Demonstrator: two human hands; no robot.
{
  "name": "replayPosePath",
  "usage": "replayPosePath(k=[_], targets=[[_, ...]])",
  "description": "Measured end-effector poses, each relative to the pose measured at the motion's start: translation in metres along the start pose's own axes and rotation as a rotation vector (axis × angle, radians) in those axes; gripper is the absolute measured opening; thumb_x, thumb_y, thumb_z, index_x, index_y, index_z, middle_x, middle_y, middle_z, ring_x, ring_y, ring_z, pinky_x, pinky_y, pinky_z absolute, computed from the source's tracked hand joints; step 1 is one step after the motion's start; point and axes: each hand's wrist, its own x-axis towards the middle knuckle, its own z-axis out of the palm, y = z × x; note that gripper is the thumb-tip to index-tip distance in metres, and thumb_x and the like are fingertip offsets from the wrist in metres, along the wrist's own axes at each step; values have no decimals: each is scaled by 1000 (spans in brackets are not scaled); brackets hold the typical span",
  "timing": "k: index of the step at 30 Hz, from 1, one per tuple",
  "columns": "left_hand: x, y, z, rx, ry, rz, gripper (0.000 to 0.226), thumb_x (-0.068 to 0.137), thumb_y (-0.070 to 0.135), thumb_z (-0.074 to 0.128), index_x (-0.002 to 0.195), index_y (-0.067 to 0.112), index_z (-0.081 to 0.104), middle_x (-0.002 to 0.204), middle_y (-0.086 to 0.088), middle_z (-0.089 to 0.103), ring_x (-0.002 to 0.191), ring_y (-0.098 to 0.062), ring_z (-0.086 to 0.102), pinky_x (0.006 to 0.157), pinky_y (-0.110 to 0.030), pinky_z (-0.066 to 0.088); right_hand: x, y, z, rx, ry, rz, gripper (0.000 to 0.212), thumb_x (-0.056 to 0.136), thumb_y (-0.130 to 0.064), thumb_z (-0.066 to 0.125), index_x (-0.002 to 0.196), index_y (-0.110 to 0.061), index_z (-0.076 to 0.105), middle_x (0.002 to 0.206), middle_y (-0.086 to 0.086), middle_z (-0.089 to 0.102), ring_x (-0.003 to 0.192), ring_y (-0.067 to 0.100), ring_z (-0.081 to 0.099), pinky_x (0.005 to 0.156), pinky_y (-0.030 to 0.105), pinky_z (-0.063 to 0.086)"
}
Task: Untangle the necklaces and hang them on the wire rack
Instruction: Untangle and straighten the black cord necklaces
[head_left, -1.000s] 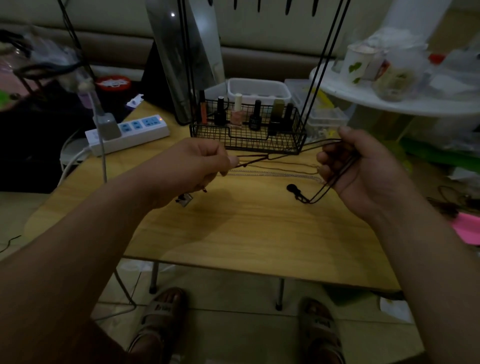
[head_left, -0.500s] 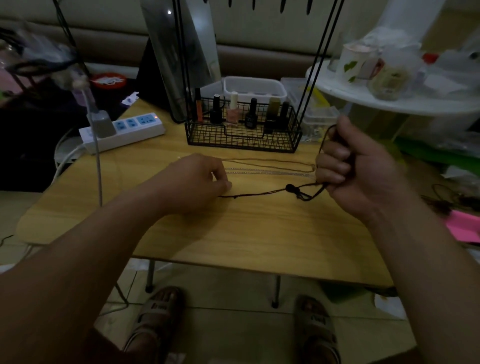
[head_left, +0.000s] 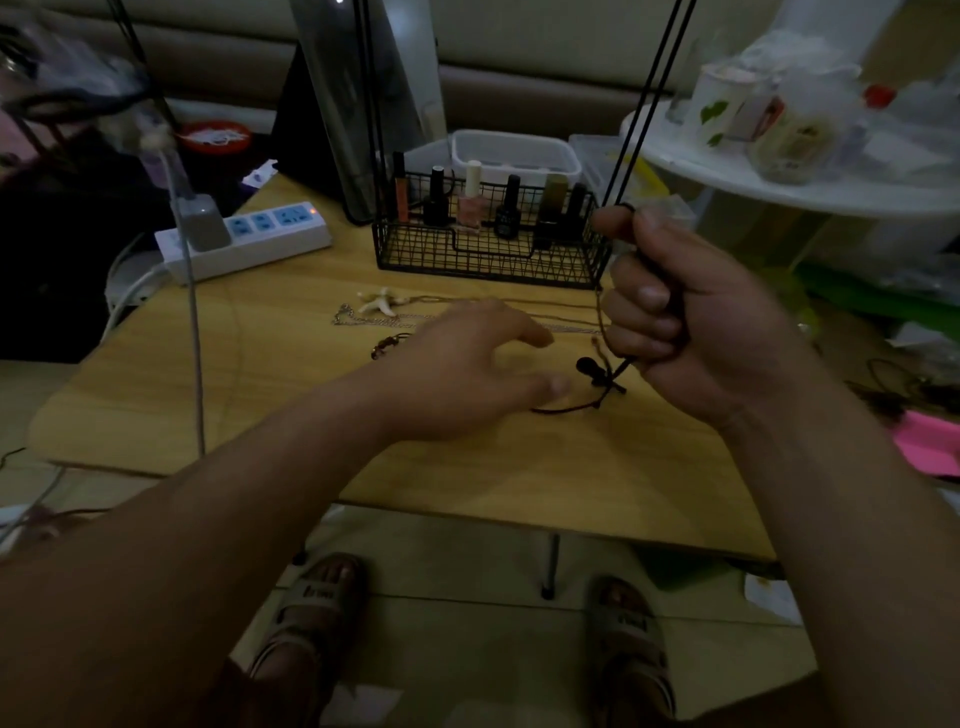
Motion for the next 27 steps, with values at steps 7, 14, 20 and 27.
replayPosePath(k=[7,14,20,27], targets=[[7,19,17,-419,-60,56,12,102,30,66,93,26,72,91,6,77,88,-6,71,87,-35,57,6,4,6,13,-19,11,24,108,-30,46,109,-16,66,61,-4,37,45,5,27,40,18,24],[0,5,2,-367,88,-57,25,99,41,67,122,31,64,112,13,69,104,-1,64,87,-28,54,3,-2,-3,-25,49,30,30,108,-28,41,107,-14,68,67,-3,41,50,8,26,47,23,17],[7,10,6,-787,36,107,49,100,0,59,143,22,55,108,-4,68,119,-29,63,98,-33,53,4,6,6,-213,-60,121,41,103,-11,32,126,-2,66,79,6,60,53,11,35,50,27,17],[7,1,-12,-798,152,-69,17,107,19,55,101,11,68,75,-3,66,84,-20,71,92,-39,60,0,4,-1,-288,-39,151,22,104,-6,48,120,-6,63,87,11,72,57,12,51,46,20,36]])
